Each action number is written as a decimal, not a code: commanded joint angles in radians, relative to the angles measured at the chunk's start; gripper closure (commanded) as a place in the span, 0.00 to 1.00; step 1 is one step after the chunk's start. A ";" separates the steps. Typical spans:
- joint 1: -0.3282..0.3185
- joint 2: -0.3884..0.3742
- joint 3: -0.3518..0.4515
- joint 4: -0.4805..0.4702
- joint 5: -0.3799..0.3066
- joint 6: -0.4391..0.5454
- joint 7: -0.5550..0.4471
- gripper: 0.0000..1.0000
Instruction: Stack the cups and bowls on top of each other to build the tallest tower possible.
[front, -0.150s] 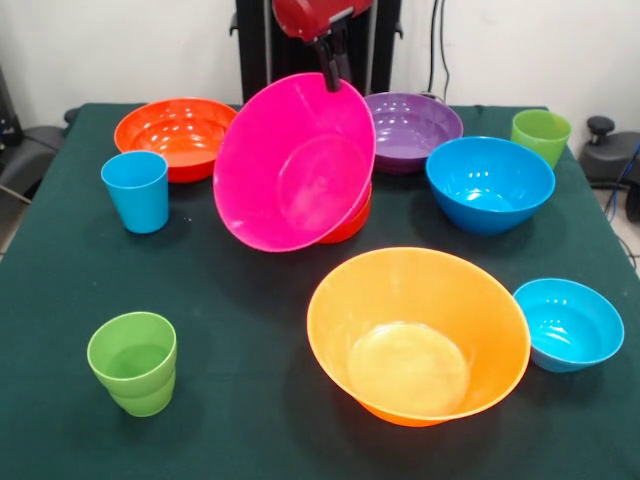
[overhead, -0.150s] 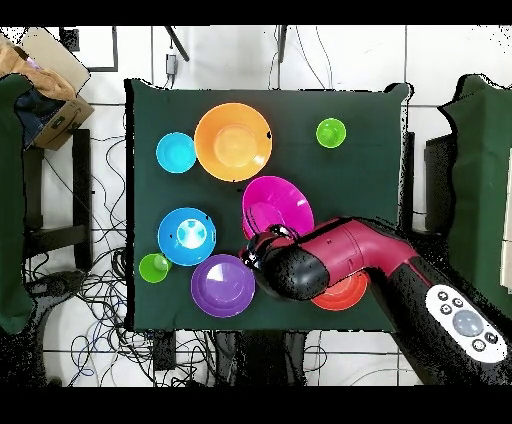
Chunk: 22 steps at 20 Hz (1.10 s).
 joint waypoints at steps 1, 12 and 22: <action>0.047 0.026 -0.057 -0.015 -0.059 0.001 -0.030 1.00; 0.077 0.001 -0.068 -0.005 -0.063 -0.015 -0.005 1.00; 0.075 -0.030 -0.046 0.023 -0.042 -0.034 -0.002 0.00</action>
